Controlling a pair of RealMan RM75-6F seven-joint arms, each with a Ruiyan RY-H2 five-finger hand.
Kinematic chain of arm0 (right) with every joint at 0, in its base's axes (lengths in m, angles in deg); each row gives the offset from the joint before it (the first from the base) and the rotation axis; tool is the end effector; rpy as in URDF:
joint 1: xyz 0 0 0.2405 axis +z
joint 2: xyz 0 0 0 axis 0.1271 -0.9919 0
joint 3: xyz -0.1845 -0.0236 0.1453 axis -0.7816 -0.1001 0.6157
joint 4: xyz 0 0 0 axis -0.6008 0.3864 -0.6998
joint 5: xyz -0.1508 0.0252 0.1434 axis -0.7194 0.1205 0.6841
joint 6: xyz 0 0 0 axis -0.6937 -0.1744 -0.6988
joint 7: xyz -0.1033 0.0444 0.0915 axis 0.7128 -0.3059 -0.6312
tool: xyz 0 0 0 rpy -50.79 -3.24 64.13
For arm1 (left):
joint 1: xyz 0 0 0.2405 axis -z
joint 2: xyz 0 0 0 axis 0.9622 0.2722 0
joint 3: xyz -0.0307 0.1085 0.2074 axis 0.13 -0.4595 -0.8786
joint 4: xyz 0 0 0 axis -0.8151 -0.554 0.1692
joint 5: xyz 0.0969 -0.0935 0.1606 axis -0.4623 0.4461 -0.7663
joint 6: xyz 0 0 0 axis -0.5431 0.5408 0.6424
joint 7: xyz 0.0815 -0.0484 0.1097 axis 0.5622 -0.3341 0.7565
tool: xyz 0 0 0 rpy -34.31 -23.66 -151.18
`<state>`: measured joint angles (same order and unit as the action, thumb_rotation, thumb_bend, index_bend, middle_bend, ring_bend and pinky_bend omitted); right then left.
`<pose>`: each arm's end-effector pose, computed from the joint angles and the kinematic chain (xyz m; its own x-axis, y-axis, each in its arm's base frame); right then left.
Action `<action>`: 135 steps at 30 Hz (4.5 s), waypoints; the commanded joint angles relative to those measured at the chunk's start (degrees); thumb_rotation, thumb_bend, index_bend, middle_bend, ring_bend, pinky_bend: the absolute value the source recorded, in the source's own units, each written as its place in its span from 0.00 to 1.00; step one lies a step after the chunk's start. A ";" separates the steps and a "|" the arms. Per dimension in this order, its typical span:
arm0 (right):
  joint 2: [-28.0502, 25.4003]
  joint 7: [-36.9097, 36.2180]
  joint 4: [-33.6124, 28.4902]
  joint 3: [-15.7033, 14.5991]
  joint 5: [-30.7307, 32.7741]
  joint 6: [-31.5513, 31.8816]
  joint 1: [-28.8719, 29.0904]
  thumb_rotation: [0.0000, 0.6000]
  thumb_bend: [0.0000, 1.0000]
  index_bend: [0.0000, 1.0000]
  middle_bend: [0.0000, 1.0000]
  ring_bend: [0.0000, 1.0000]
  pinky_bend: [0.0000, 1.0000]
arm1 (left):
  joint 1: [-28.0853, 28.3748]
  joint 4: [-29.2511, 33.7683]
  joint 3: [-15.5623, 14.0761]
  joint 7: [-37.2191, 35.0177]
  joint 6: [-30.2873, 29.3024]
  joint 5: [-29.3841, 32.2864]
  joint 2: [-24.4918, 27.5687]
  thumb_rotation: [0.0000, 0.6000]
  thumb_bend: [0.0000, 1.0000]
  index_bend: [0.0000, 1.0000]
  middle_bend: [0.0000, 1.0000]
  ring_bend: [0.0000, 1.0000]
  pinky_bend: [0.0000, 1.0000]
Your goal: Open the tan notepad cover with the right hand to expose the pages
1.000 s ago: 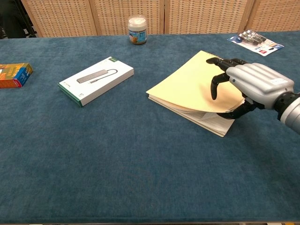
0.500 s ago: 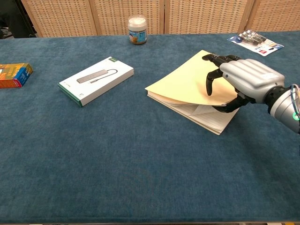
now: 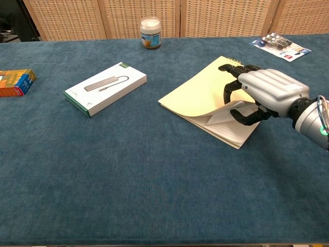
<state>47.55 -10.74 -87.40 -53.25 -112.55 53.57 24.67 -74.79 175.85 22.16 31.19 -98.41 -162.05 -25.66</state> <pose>-0.1589 -0.2978 -0.0415 0.4607 -0.1006 0.8819 -0.8377 -0.3775 0.3946 -0.2565 0.1470 0.1818 0.3420 -0.0123 0.9396 0.9382 0.0612 -0.3407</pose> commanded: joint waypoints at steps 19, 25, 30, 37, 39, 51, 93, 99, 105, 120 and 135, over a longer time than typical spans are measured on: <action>-10.02 -6.80 -14.09 -3.80 -0.96 -6.63 1.06 1.00 0.52 0.79 0.00 0.00 0.00 | -0.15 0.04 -0.22 0.22 -0.21 -0.35 -0.15 1.00 0.05 0.00 0.00 0.00 0.00; -14.05 -7.76 -19.05 -4.47 -1.75 -9.83 2.73 1.00 0.53 0.79 0.00 0.00 0.00 | -0.09 0.13 -0.19 0.68 -0.10 -0.19 -0.28 1.00 0.05 0.00 0.00 0.00 0.00; -18.69 -13.32 -22.45 -5.40 -5.01 -13.50 5.01 1.00 0.54 0.80 0.00 0.00 0.00 | -0.08 0.14 -0.22 0.85 -0.07 -0.20 -0.36 1.00 0.05 0.00 0.00 0.00 0.00; -23.85 -15.97 -26.26 -7.30 -9.79 -15.56 7.18 1.00 0.54 0.80 0.00 0.00 0.00 | 0.00 0.28 -0.21 1.34 0.07 -0.06 -0.54 1.00 0.05 0.00 0.00 0.00 0.00; -24.85 -16.33 -27.20 -7.90 -10.76 -15.77 7.46 1.00 0.54 0.80 0.00 0.00 0.00 | 0.01 0.31 -0.21 1.44 0.10 -0.03 -0.56 1.00 0.05 0.00 0.00 0.00 0.00; -28.73 -18.76 -30.45 -11.61 -17.20 -15.94 8.90 1.00 0.54 0.81 0.00 0.00 0.00 | 0.09 0.38 -0.25 1.94 0.22 -0.05 -0.77 1.00 0.05 0.00 0.00 0.00 0.00; -33.27 -36.51 -31.21 2.40 25.54 -20.01 14.15 1.00 0.61 0.82 0.00 0.00 0.00 | -0.04 0.64 -0.49 1.41 0.23 -0.19 -0.55 1.00 0.05 0.00 0.00 0.00 0.00; -31.57 -36.38 -26.96 5.13 38.67 -19.40 15.60 1.00 0.62 0.82 0.00 0.00 0.00 | -0.07 0.67 -0.38 1.84 0.08 0.00 -0.79 1.00 0.05 0.00 0.00 0.00 0.00; -26.20 -35.65 -17.20 7.40 47.88 -16.84 16.34 1.00 0.62 0.82 0.00 0.00 0.00 | -0.02 0.70 -0.35 1.94 0.20 0.13 -0.83 1.00 0.05 0.00 0.00 0.00 0.00; -14.69 -28.22 5.26 6.98 42.72 -10.32 15.89 1.00 0.10 0.00 0.00 0.00 0.00 | 0.27 0.76 -0.15 2.03 0.70 0.70 -0.91 1.00 0.05 0.00 0.00 0.00 0.00; -14.66 -25.71 8.06 5.95 22.33 5.37 12.14 1.00 0.00 0.00 0.00 0.00 0.00 | -0.11 0.67 -0.21 1.70 -0.13 0.20 -0.90 1.00 0.05 0.00 0.00 0.00 0.00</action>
<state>34.84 -36.36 -77.02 -45.71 -85.57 56.24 38.34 -74.86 176.52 21.95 32.88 -98.49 -161.82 -26.55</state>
